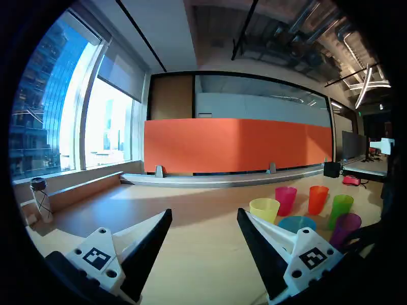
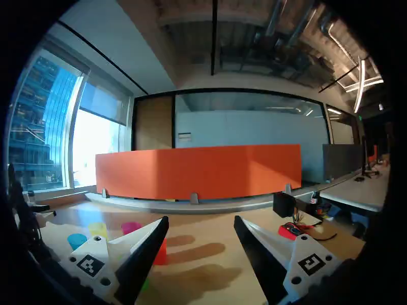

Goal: Pour water

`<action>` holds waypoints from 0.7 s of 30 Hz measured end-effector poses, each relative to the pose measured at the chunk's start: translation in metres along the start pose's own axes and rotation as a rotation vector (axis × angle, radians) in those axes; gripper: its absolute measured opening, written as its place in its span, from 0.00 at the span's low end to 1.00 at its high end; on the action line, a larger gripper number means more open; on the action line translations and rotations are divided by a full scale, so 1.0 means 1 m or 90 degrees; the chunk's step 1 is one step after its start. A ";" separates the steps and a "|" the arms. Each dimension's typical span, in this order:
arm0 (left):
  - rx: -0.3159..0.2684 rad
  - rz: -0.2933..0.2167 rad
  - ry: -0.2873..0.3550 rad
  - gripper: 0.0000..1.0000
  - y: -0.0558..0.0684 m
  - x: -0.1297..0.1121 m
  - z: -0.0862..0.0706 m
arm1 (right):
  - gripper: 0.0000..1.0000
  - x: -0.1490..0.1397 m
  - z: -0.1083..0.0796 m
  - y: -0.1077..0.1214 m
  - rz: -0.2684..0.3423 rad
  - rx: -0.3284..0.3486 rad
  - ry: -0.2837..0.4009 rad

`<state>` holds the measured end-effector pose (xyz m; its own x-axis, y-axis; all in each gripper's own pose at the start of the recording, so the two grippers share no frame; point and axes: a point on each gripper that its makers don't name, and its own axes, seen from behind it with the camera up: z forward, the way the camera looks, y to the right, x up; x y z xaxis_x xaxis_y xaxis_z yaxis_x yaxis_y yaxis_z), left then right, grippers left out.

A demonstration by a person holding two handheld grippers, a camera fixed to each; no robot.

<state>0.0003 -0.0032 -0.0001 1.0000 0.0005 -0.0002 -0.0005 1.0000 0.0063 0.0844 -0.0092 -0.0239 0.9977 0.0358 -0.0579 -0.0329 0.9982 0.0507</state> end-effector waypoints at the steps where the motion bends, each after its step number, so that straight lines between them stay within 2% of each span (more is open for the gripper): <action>1: 0.000 0.000 0.000 0.95 0.000 0.000 0.000 | 0.99 0.000 0.000 0.001 -0.003 0.000 0.001; 9: 0.000 0.000 0.000 0.95 -0.001 0.000 0.000 | 0.99 0.004 -0.001 0.009 -0.027 -0.008 0.016; 15: 0.000 0.000 0.000 0.95 -0.001 -0.001 0.000 | 0.99 -0.006 0.003 0.013 -0.043 -0.018 0.016; 21: 0.000 0.000 0.000 0.95 -0.001 0.000 0.001 | 0.99 -0.020 0.008 0.018 -0.028 -0.038 0.022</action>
<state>0.0000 -0.0038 0.0005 1.0000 0.0008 0.0003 -0.0008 1.0000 0.0061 0.0641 0.0074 -0.0135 0.9956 -0.0071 -0.0935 0.0059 0.9999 -0.0128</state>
